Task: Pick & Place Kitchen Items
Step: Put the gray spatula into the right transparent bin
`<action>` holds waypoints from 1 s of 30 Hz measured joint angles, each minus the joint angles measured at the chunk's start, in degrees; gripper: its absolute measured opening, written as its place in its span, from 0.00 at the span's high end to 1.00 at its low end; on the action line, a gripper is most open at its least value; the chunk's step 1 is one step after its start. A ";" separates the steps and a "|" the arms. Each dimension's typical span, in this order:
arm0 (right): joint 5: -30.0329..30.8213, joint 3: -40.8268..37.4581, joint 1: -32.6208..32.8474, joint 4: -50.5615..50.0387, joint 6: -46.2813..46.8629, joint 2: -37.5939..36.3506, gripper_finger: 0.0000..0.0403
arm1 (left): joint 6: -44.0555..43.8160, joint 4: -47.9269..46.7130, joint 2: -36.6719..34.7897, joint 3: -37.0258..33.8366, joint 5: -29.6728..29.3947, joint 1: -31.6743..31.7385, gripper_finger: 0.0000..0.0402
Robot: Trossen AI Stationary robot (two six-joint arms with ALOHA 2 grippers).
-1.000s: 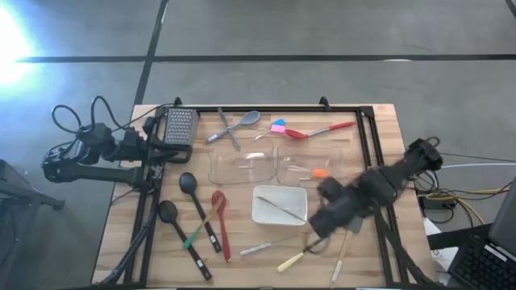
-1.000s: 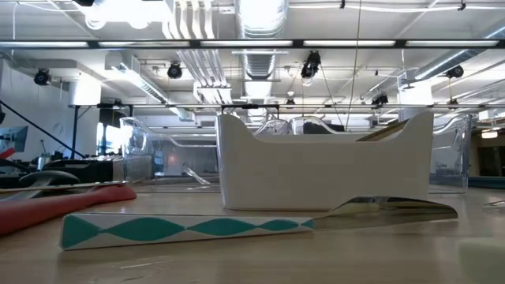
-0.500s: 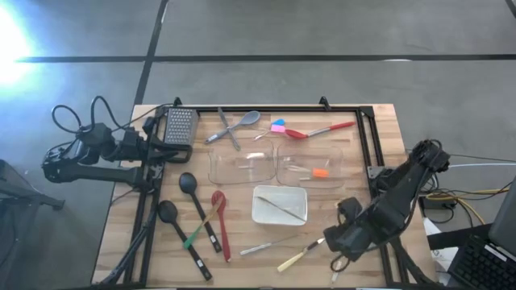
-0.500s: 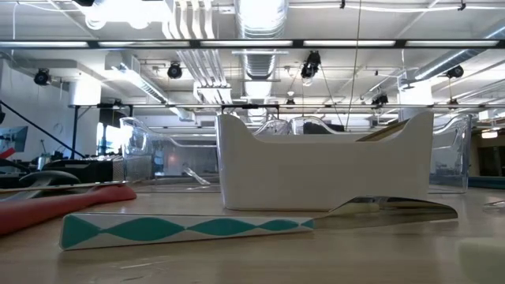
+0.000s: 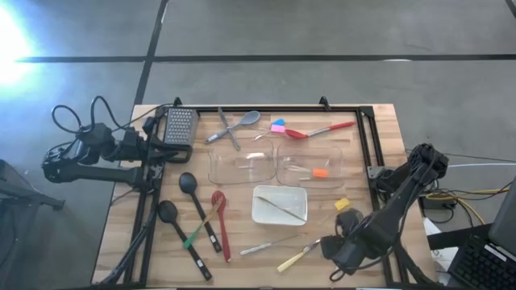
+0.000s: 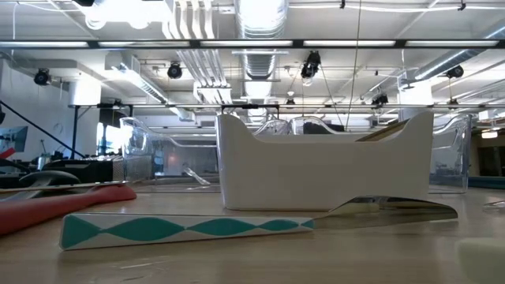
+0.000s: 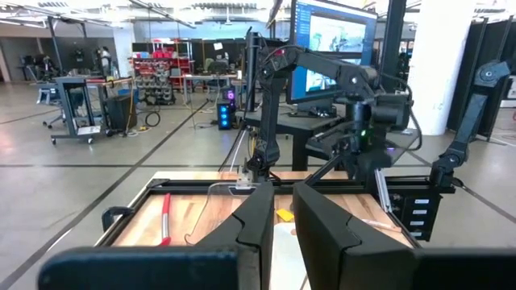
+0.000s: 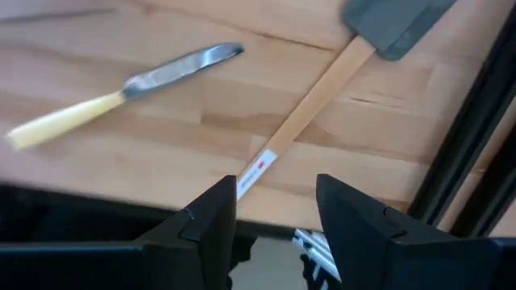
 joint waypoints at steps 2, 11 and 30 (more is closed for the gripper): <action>0.13 -2.69 0.10 0.32 1.44 0.02 0.56 | 0.00 -0.01 0.01 -0.02 0.00 0.00 0.86; -0.04 -14.86 0.31 12.62 4.21 1.16 0.54 | 0.00 0.01 0.01 -0.01 -0.01 0.01 0.86; -3.74 -25.36 1.01 23.05 4.88 3.91 0.58 | 0.00 0.01 0.01 -0.02 -0.02 0.02 0.86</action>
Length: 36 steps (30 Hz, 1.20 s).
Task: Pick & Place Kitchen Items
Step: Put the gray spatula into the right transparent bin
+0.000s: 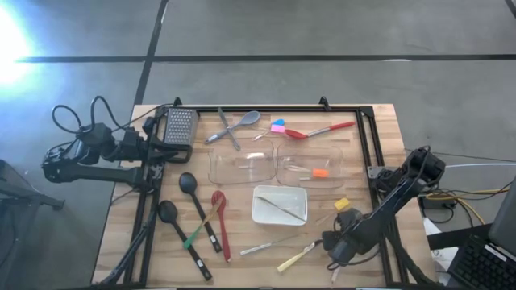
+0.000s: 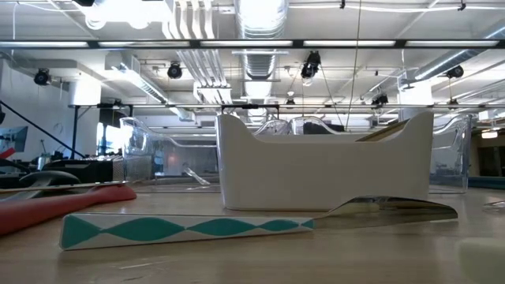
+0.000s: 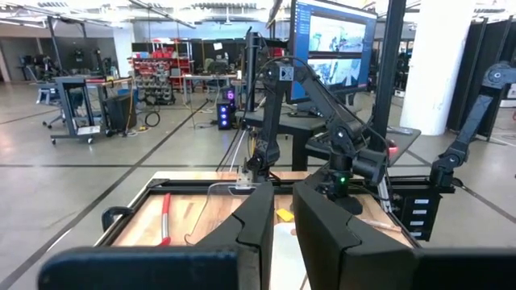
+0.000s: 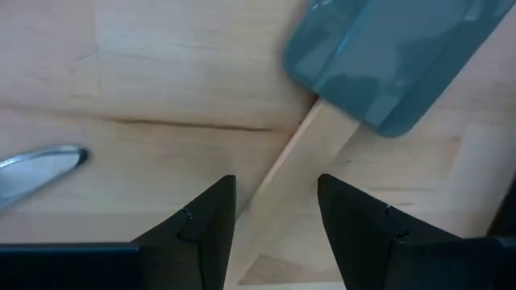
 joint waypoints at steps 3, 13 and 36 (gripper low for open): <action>-0.13 -1.06 0.47 1.66 0.03 0.49 0.60 | 0.01 0.00 -0.01 0.01 0.01 0.00 0.86; 1.38 -1.73 0.79 2.92 0.82 0.62 0.68 | 0.01 0.00 -0.01 0.01 0.00 -0.01 0.86; -3.39 -0.63 0.71 2.27 0.39 -0.41 0.88 | 0.01 -0.02 -0.01 0.00 0.00 0.00 0.86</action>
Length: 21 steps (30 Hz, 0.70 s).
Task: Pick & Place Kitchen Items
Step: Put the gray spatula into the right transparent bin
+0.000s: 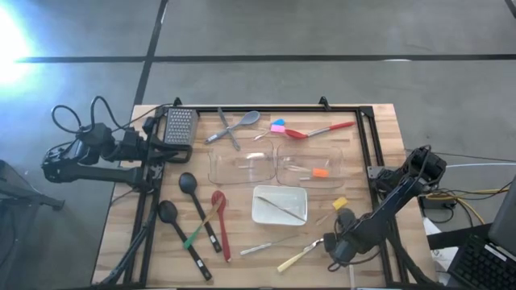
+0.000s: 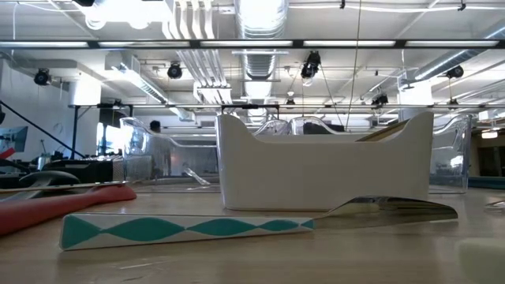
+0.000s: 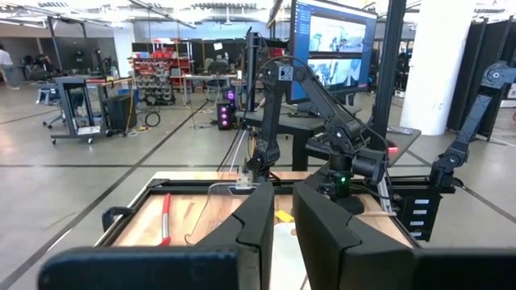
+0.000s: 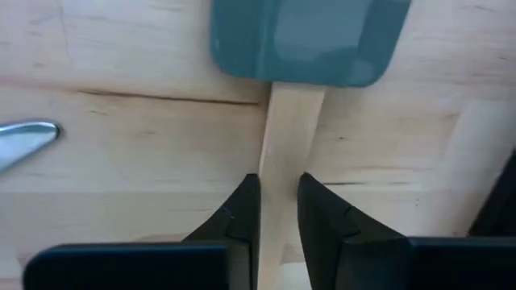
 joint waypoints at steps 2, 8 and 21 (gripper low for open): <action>0.03 0.02 0.19 0.19 0.04 0.00 0.89 | 0.00 0.02 0.00 0.02 0.00 0.00 0.86; -0.38 0.38 0.19 0.76 0.02 -0.04 0.89 | 0.00 0.02 0.00 0.02 0.01 -0.01 0.86; -0.50 10.67 0.91 -14.50 -0.16 -0.11 0.99 | -0.02 0.01 -0.02 0.01 0.02 -0.02 0.86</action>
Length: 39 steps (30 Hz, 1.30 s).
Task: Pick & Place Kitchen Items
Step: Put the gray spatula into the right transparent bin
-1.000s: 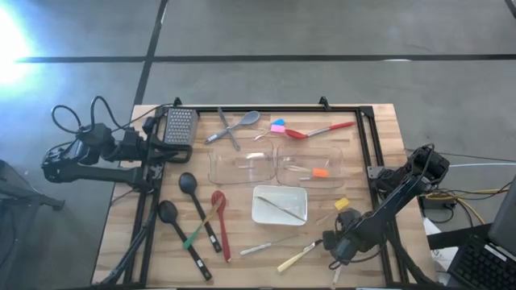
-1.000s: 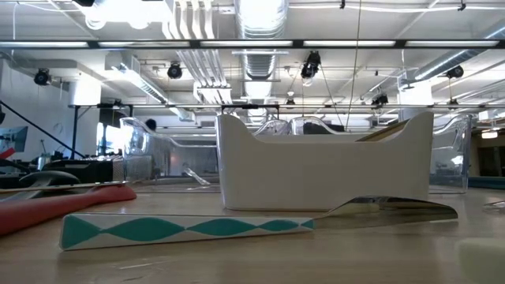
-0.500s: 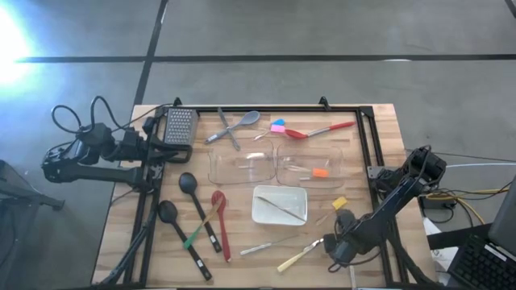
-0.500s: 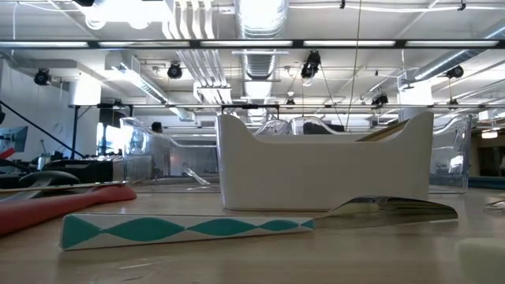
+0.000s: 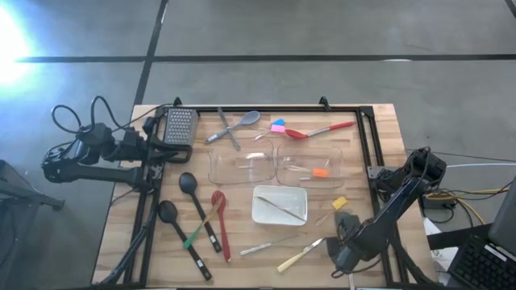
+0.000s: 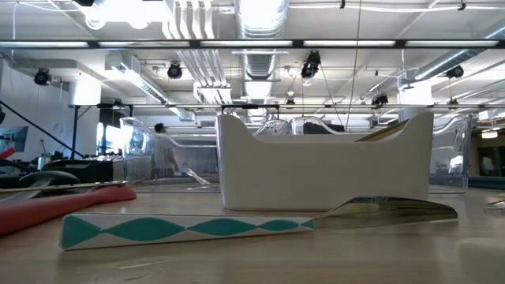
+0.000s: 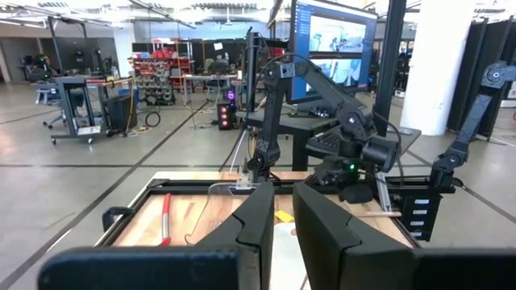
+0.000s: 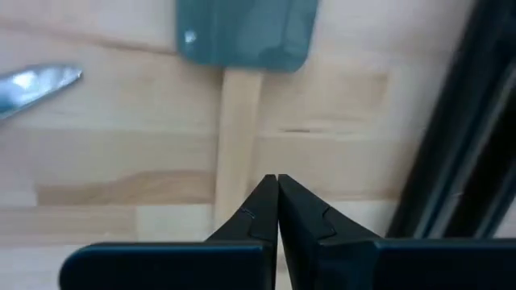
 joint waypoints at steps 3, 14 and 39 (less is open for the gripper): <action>0.56 1.34 -0.02 0.41 0.17 0.00 0.99 | 0.01 0.01 0.00 0.00 0.00 0.01 0.86; 0.60 -1.98 -0.12 2.89 0.18 0.00 0.97 | 0.01 0.01 0.02 0.00 0.00 0.01 0.86; 4.24 -15.17 -1.46 18.89 0.07 -0.68 0.65 | 0.02 0.00 0.01 0.01 0.00 0.01 0.86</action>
